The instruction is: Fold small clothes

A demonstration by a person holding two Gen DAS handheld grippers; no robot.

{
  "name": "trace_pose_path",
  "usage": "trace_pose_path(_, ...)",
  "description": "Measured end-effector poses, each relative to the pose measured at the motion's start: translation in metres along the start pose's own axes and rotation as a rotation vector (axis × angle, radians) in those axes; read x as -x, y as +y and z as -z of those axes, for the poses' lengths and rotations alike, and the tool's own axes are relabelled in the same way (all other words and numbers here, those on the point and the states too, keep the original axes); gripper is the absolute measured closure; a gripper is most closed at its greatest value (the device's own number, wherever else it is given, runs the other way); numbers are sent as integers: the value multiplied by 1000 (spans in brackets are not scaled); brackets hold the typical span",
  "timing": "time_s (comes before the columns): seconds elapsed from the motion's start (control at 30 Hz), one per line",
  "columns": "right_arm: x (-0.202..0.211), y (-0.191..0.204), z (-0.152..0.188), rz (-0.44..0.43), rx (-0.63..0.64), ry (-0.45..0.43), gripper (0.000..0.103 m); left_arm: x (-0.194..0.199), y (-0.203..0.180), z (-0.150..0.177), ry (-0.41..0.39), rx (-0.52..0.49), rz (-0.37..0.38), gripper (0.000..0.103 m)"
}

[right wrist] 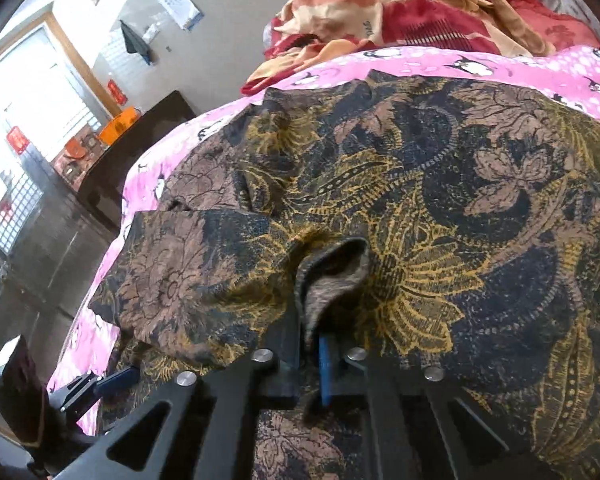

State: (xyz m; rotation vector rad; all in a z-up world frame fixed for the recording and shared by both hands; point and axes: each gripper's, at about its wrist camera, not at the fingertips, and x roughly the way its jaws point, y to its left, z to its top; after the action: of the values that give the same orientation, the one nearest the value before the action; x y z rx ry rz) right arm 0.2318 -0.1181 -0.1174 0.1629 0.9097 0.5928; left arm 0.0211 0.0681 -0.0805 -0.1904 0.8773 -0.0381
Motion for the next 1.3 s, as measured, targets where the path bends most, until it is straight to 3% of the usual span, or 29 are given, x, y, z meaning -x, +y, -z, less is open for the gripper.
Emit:
trace_pose_path(0.13, 19, -7, -10, 55, 35, 55, 99, 0, 0, 0, 0, 0, 1, 43)
trace_pose_path(0.4, 68, -86, -21, 253, 30, 220, 99, 0, -1, 0, 2, 0, 3, 43)
trace_pose_path(0.57, 74, -91, -17, 335, 96, 252, 99, 0, -2, 0, 3, 0, 3, 43)
trace_pose_path(0.77, 96, -72, -18, 404, 135, 172, 97, 10, 2, -1, -10, 21, 7, 43)
trace_pose_path(0.83, 117, -60, -20, 438, 165, 118, 90, 25, 5, -4, -51, 40, 3, 43)
trace_pose_path(0.9, 138, -46, -18, 467, 210, 47, 69, 45, 11, -17, -131, 69, -1, 43)
trace_pose_path(0.93, 150, -38, -15, 472, 228, -10, 64, 53, 12, -25, -172, 78, 5, 42)
trace_pose_path(1.0, 160, -28, -14, 439, 236, -83, 63, 54, 10, -47, -212, 78, 36, 35)
trace_pose_path(1.07, 157, -19, -16, 372, 218, -133, 63, 36, 4, -68, -171, 67, 70, 35)
trace_pose_path(1.13, 138, -14, -10, 271, 185, -123, 63, 10, -6, -81, -103, 44, 112, 35)
trace_pose_path(1.17, 125, -15, -8, 247, 170, -104, 66, -5, -9, -83, -71, 29, 98, 35)
trace_pose_path(1.27, 82, -32, 14, 276, 113, -3, 69, -48, 4, -72, 46, 52, -41, 36)
trace_pose_path(1.3, 70, -43, 21, 307, 83, 41, 70, -56, 14, -65, 57, 78, -17, 38)
